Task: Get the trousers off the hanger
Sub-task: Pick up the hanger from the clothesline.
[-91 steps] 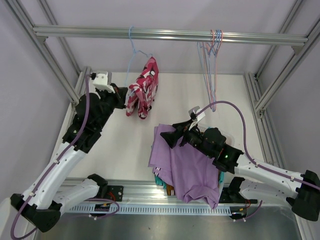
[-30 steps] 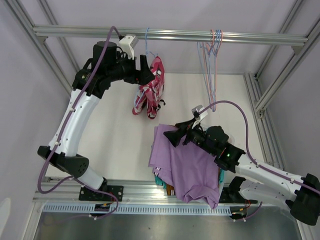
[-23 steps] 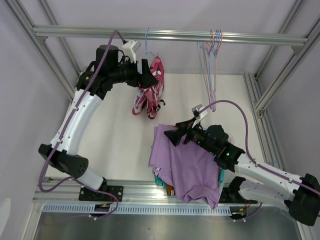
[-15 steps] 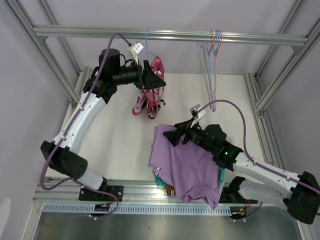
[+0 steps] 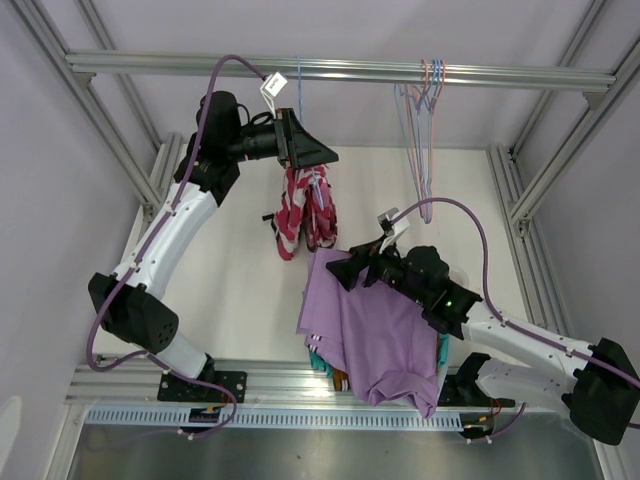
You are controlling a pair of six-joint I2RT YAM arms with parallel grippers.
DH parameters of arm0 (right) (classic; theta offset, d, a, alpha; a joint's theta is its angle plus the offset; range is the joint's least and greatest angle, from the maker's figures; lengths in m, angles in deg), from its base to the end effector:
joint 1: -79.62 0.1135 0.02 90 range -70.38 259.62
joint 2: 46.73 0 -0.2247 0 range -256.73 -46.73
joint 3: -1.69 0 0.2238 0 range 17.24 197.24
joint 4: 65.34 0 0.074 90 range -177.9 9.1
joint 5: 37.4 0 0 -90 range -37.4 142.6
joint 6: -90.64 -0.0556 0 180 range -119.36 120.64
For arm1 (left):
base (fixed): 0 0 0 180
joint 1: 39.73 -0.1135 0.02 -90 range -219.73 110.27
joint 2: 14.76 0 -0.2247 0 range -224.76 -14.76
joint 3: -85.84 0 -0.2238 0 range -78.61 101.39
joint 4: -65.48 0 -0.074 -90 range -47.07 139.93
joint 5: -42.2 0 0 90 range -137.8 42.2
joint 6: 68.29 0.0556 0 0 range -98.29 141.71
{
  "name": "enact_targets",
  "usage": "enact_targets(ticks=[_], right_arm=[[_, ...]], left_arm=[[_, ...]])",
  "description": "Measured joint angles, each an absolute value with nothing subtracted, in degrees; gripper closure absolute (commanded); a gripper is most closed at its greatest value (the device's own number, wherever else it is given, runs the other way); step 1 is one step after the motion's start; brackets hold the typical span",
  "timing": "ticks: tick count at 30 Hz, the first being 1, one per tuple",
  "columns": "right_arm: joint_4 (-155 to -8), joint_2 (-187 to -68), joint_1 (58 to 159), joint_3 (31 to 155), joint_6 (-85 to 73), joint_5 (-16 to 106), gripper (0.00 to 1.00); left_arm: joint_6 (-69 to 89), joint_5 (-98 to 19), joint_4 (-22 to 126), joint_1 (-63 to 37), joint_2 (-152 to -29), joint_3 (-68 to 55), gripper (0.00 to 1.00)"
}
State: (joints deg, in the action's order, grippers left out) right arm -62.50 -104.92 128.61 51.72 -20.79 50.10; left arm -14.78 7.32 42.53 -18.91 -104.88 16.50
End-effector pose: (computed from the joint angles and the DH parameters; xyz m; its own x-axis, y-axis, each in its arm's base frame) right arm 0.1636 0.1918 0.2607 -0.3425 0.1624 -0.9254 -0.7061 0.6053 0.3676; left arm 0.2976 -0.1620 0.4123 -0.6081 -0.1326 -0.7827 0.7560 0.2044 -0.6219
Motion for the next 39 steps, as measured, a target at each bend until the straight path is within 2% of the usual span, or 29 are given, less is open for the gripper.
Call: enact_targets(ticks=[3, 9, 11, 13, 15, 25, 26, 27, 29, 39], right_arm=[[-62.3, -105.4, 128.5, 51.7, -20.8, 50.1, 0.14], [-61.7, -106.8, 128.2, 51.7, -20.8, 49.6, 0.14], [-61.5, -107.4, 128.1, 51.7, -20.9, 49.3, 0.14], [-61.1, -108.2, 128.0, 51.7, -21.3, 48.9, 0.14], [-60.7, -109.0, 127.9, 51.8, -21.6, 48.4, 0.14], [-59.2, -112.1, 127.8, 52.1, -21.9, 47.0, 0.14], [-59.2, -112.1, 127.8, 52.1, -21.9, 47.0, 0.14], [-59.2, -112.1, 127.8, 52.1, -21.9, 46.9, 0.14], [-59.1, -112.1, 127.7, 52.2, -21.9, 46.9, 0.14], [-59.1, -112.8, 127.6, 52.3, -21.9, 46.3, 0.14]], left_arm=[[-14.8, 6.7, 42.5, -18.9, -105.0, 16.5, 0.3], [-15.3, 4.9, 40.7, -19.5, -107.0, 16.9, 0.39], [-15.9, 4.4, 39.6, -19.9, -107.7, 16.9, 0.46], [-16.5, 4.2, 38.9, -19.9, -108.0, 16.9, 0.61], [-17.0, 3.7, 38.6, -19.9, -108.0, 16.9, 0.6], [-20.0, 1.4, 37.3, -20.1, -108.8, 18.7, 0.76], [-20.5, 1.3, 37.2, -20.2, -108.9, 18.9, 0.79], [-21.3, 1.3, 37.0, -20.2, -109.1, 19.2, 0.89], [-23.5, 1.3, 35.7, -20.2, -109.3, 19.4, 0.99], [-30.6, 2.1, 38.5, -20.3, -109.4, 18.4, 1.0]])
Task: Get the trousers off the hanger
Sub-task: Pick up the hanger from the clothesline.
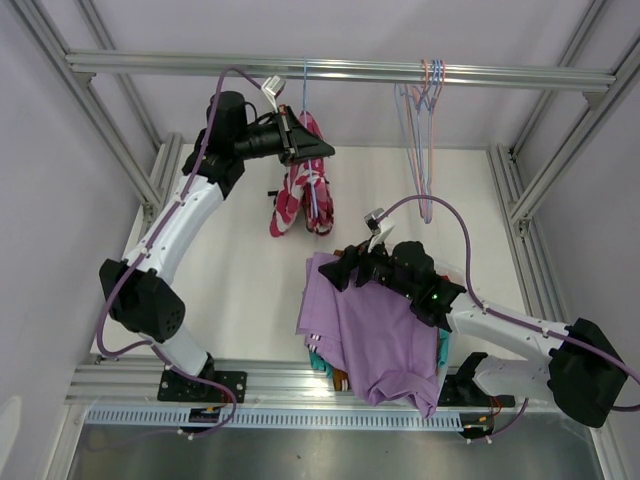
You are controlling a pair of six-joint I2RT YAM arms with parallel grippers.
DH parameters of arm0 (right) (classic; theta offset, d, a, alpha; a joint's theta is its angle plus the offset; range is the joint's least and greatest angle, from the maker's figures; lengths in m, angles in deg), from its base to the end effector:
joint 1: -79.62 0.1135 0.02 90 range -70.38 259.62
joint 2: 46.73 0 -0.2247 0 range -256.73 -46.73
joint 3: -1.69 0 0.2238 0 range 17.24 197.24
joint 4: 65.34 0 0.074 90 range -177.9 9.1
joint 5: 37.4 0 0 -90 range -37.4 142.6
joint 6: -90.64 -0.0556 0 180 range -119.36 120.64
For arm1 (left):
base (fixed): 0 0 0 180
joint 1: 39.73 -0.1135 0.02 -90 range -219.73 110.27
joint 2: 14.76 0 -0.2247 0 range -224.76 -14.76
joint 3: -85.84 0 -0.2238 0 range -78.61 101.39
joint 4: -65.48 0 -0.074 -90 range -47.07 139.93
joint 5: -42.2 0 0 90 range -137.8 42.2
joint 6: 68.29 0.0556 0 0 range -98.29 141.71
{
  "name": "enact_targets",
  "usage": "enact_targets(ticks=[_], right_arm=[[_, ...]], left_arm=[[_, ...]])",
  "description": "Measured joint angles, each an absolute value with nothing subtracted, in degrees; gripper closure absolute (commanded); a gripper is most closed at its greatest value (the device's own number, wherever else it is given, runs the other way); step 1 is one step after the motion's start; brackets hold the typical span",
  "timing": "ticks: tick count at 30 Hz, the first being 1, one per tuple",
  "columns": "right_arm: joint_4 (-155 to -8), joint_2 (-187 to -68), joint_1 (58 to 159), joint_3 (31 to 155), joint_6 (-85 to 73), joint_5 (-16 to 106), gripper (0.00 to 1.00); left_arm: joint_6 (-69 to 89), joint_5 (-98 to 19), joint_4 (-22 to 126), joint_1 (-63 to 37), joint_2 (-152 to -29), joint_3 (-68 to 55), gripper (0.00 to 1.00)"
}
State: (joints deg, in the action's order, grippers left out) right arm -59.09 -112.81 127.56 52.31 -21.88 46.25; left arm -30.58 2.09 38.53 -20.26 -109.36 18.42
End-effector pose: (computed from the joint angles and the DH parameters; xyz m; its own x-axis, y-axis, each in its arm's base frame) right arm 0.1778 0.2062 0.2386 -0.4097 0.1142 -0.9051 -0.7081 0.5857 0.3944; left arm 0.3246 -0.1599 0.3894 -0.8233 -0.2495 -0.5098 0.4507 0.2586 -0.8544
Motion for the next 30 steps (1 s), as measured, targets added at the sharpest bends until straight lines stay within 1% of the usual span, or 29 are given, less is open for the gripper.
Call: enact_targets(ticks=[5, 12, 16, 24, 30], right_arm=[[-59.0, -113.2, 127.5, 52.4, -21.9, 46.1, 0.14], [-58.8, -114.7, 127.5, 52.9, -22.3, 45.8, 0.14], [-58.7, -114.8, 127.5, 53.0, -22.3, 45.8, 0.14], [-58.7, -115.3, 127.5, 53.3, -22.3, 45.7, 0.14], [-58.7, -115.7, 127.5, 53.4, -22.3, 45.6, 0.15]], left_arm=[[-33.2, 2.2, 42.0, -20.2, -108.7, 17.2, 0.99], [-33.8, 2.1, 41.9, -20.2, -108.5, 17.6, 1.0], [-33.7, 2.0, 39.9, -20.1, -108.5, 19.8, 1.0], [-33.5, 0.7, 36.3, -20.3, -108.5, 29.1, 1.0], [-32.1, -0.5, 32.4, -20.4, -108.2, 29.3, 1.0]])
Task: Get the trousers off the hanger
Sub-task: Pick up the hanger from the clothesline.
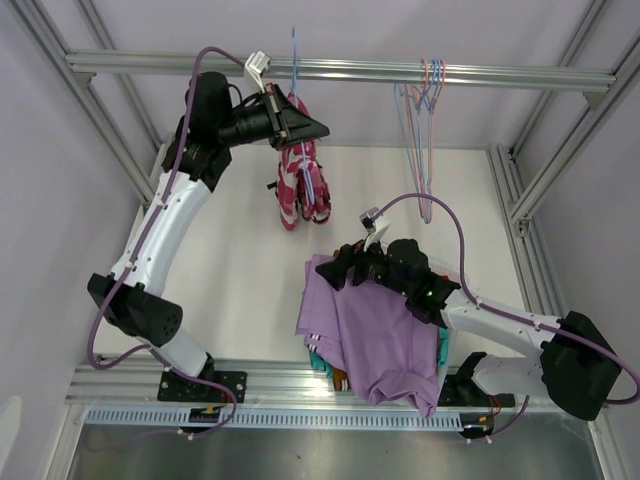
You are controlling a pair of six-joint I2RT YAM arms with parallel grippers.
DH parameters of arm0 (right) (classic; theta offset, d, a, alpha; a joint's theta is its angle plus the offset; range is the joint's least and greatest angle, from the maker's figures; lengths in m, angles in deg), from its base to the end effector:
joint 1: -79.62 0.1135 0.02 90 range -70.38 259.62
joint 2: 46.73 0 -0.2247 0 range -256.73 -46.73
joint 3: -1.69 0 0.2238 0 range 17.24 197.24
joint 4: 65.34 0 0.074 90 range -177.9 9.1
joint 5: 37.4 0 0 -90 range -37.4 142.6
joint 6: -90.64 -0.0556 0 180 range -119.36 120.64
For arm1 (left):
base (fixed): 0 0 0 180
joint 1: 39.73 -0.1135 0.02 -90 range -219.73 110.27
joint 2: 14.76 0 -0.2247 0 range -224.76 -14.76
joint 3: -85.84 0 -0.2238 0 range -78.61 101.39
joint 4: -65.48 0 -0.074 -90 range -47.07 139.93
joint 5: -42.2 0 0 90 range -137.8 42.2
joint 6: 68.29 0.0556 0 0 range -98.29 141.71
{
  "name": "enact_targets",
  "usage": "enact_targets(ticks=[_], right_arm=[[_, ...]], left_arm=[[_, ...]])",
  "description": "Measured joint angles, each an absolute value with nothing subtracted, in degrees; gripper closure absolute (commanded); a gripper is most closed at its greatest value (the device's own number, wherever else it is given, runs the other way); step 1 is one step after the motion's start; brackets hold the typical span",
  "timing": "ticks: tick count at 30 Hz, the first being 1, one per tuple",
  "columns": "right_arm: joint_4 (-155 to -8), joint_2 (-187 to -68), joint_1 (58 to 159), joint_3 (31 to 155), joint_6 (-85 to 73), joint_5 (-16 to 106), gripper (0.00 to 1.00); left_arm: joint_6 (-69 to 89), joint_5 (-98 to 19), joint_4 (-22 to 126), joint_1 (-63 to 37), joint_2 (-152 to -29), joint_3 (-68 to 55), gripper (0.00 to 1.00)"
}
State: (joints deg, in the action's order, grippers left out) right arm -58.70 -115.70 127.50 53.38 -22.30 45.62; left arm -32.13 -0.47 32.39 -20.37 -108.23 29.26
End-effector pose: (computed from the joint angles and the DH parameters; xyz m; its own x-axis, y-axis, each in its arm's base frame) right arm 0.1828 0.2122 0.2329 -0.4322 0.0988 -0.8963 -0.7035 0.5849 0.4037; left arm 0.3063 -0.1510 0.4434 -0.7711 -0.3091 -0.5566 0.4995 0.2484 -0.8299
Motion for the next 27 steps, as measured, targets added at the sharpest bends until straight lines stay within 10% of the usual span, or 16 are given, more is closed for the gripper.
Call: enact_targets(ticks=[27], right_arm=[[-71.0, -110.8, 140.3, 63.4, -19.1, 54.4, 0.14]], left_arm=[[-18.2, -20.0, 25.0, -19.9, -70.6, -5.7, 1.0]])
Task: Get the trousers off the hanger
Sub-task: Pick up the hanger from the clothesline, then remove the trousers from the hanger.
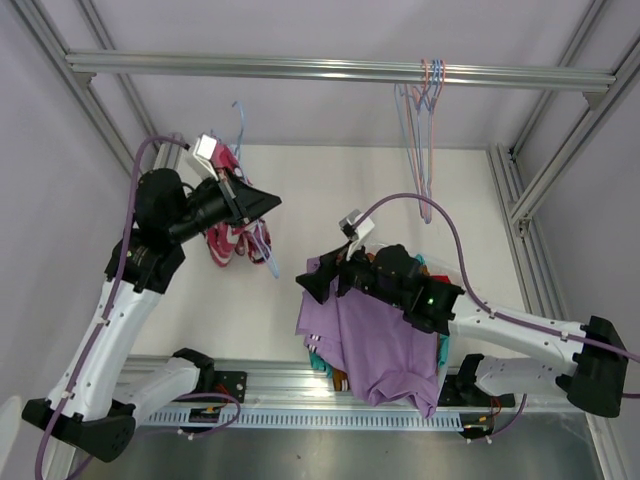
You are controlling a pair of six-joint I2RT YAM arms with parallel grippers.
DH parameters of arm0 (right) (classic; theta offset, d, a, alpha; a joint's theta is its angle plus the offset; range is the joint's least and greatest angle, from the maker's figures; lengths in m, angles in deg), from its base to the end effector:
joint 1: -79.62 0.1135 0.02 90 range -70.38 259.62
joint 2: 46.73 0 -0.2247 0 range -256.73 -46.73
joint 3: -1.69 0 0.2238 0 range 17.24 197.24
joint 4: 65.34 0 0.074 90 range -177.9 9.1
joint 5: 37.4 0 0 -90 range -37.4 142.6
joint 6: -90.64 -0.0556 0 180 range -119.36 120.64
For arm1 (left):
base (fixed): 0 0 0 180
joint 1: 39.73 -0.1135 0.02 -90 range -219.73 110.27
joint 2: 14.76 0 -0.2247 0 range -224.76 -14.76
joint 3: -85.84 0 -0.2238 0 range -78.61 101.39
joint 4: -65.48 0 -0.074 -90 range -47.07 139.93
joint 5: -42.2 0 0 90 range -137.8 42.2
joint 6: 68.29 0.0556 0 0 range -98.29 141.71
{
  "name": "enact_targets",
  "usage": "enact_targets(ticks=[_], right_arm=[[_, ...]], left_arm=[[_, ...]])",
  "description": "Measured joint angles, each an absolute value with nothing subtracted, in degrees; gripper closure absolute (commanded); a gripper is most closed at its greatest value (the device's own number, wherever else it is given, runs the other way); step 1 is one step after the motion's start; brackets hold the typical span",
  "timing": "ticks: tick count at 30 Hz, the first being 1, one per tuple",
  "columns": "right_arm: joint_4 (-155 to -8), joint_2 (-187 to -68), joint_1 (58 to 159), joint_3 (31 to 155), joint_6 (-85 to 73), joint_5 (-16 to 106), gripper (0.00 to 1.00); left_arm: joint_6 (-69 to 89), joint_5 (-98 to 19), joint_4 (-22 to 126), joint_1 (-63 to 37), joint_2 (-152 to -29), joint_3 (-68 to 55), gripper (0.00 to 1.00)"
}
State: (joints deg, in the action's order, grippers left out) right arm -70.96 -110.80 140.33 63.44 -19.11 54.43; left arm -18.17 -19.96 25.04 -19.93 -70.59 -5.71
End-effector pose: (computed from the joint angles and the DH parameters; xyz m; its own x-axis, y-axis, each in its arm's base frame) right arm 0.1354 0.2378 0.2886 -0.3529 0.0612 -0.9336 -0.7830 0.5269 0.3305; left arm 0.1834 -0.0936 0.4033 -0.5694 -0.3976 -0.7195 0.4818 0.5477 -0.6840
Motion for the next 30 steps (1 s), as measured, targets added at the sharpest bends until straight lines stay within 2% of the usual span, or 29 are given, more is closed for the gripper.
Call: enact_targets(ticks=[16, 25, 30], right_arm=[[-64.1, -126.3, 143.3, 68.1, -13.1, 63.8, 0.09], [-61.3, -135.0, 144.6, 76.7, -11.3, 63.5, 0.07], [-60.8, -136.8, 146.4, 79.3, -9.6, 68.2, 0.06]], left_arm=[[-13.2, -29.1, 26.2, -21.0, -58.1, -18.1, 1.0], [-13.4, -28.7, 29.1, -28.1, -58.4, -25.7, 1.0], [-13.4, -28.0, 30.8, -29.6, -59.4, -26.4, 1.0]])
